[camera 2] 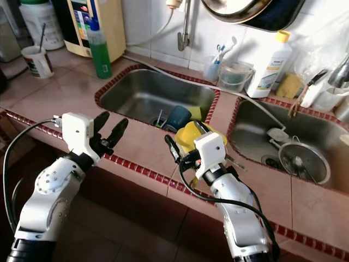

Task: Kitchen organization

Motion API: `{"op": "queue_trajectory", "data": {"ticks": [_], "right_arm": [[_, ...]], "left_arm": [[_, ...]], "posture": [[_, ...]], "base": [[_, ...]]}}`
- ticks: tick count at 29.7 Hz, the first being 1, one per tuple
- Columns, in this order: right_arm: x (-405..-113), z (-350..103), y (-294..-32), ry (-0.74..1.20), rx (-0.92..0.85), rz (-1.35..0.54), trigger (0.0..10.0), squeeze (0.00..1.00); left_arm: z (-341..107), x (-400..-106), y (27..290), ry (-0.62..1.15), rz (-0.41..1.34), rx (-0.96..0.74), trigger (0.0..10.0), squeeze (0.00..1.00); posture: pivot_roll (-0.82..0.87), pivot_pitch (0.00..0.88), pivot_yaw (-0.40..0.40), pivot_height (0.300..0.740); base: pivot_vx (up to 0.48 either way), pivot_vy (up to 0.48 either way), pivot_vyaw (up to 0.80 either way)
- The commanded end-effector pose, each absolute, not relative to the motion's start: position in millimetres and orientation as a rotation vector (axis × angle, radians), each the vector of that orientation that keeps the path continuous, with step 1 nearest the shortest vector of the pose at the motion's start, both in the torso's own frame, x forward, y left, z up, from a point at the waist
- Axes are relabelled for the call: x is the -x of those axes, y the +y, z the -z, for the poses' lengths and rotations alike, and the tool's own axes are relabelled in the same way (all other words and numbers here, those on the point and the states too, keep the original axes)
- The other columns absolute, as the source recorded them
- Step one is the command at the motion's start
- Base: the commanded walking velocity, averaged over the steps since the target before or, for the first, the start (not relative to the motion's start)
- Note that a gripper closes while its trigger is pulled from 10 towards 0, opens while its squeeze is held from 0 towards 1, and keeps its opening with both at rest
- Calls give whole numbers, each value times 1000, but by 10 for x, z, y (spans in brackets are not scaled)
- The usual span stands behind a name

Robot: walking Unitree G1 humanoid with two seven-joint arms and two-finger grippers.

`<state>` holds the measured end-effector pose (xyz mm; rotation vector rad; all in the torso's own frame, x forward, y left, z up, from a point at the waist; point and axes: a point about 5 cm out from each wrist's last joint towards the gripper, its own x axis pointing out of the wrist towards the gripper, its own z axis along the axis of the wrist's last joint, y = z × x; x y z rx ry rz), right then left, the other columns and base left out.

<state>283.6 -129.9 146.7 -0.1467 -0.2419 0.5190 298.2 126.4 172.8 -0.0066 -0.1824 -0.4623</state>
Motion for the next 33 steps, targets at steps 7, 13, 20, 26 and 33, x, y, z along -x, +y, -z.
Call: {"op": "queue_trajectory", "data": {"ticks": [7, 13, 20, 26, 33], "right_arm": [[-2731, -1456, -1345, -227, 174, -605, 10000, 0], [-2650, -1416, -1399, -192, 189, -640, 10000, 0], [-2610, -1417, -1445, -178, 205, -657, 10000, 0], [-2626, -1457, -1461, -188, 221, -663, 10000, 0], [-2670, -1533, -1587, -179, 254, -672, 10000, 0]], "left_arm": [[-1796, -2927, 1182, -215, 554, -33, 10000, 0], [-1783, -2888, 1145, -213, 591, -43, 10000, 0], [-1759, -2810, 1036, -207, 711, -80, 10000, 0], [-1750, -2763, 992, -209, 788, -122, 10000, 0], [-1737, -2720, 992, -205, 862, -184, 10000, 0]], "posture": [[-175, 44, -35, 732], [-179, 42, -33, 732], [-185, 36, -31, 732], [-189, 31, -25, 732], [-191, 36, -21, 732]], "base": [[0, 0, 0], [0, 0, 0], [0, 0, 0], [0, 0, 0], [0, 0, 0]]}}
